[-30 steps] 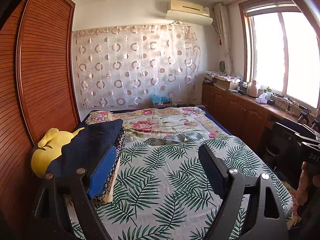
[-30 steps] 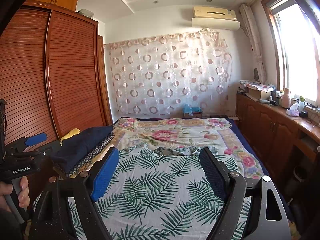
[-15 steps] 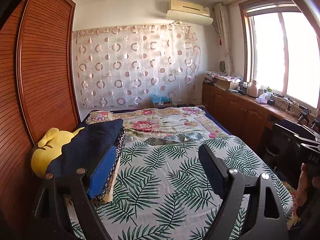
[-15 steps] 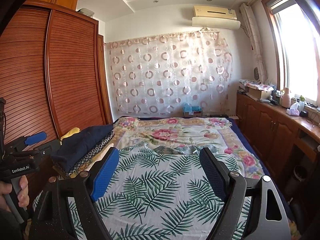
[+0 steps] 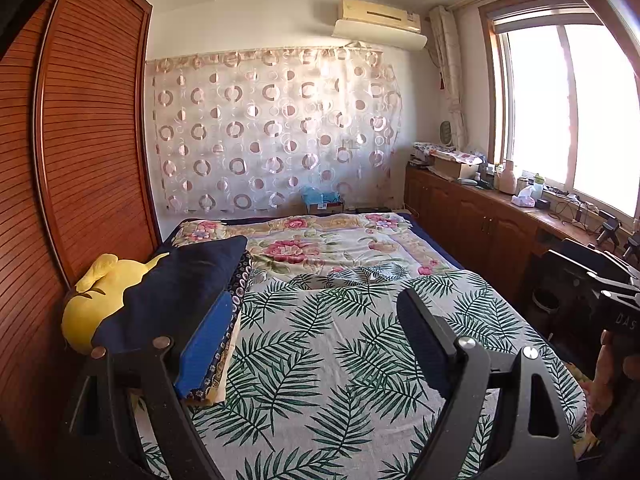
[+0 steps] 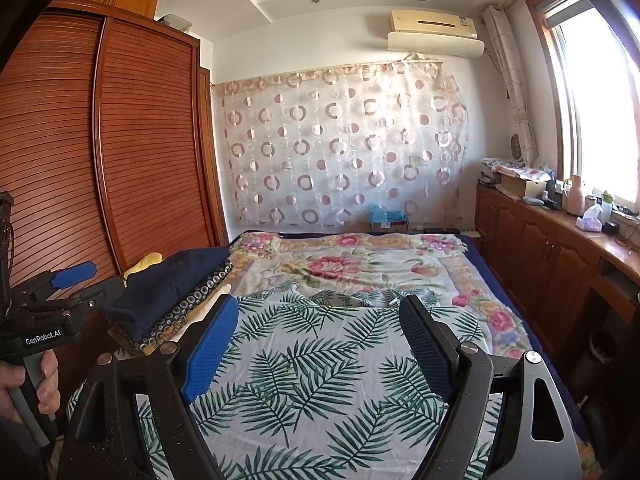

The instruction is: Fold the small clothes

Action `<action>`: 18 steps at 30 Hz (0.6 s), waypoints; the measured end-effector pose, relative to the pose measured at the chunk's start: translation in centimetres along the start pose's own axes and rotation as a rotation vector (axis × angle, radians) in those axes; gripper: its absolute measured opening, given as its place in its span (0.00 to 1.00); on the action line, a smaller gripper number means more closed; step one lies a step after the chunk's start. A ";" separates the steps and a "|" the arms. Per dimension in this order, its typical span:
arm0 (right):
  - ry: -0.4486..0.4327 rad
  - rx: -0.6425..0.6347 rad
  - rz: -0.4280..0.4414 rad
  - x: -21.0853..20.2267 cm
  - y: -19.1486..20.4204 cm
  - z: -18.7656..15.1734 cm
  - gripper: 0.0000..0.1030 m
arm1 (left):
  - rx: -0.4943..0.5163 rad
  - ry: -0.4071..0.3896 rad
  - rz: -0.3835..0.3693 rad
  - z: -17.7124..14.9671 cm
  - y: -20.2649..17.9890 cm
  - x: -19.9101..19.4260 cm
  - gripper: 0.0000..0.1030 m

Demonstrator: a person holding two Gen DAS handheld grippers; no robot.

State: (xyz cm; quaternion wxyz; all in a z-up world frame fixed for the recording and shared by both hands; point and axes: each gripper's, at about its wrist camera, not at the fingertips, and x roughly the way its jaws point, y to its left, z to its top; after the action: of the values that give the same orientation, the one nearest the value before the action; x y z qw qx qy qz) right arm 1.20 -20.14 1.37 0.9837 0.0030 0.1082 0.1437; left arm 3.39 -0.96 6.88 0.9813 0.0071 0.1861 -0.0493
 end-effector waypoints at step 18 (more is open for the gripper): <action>-0.001 0.000 0.002 0.0 -0.4 0.0 0.82 | 0.001 0.001 0.001 0.1 0.0 0.0 0.82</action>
State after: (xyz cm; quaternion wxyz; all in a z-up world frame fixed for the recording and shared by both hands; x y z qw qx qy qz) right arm 1.30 -20.49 1.38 0.9836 0.0031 0.1077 0.1446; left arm 3.39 -0.93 6.96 0.9812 0.0075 0.1864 -0.0490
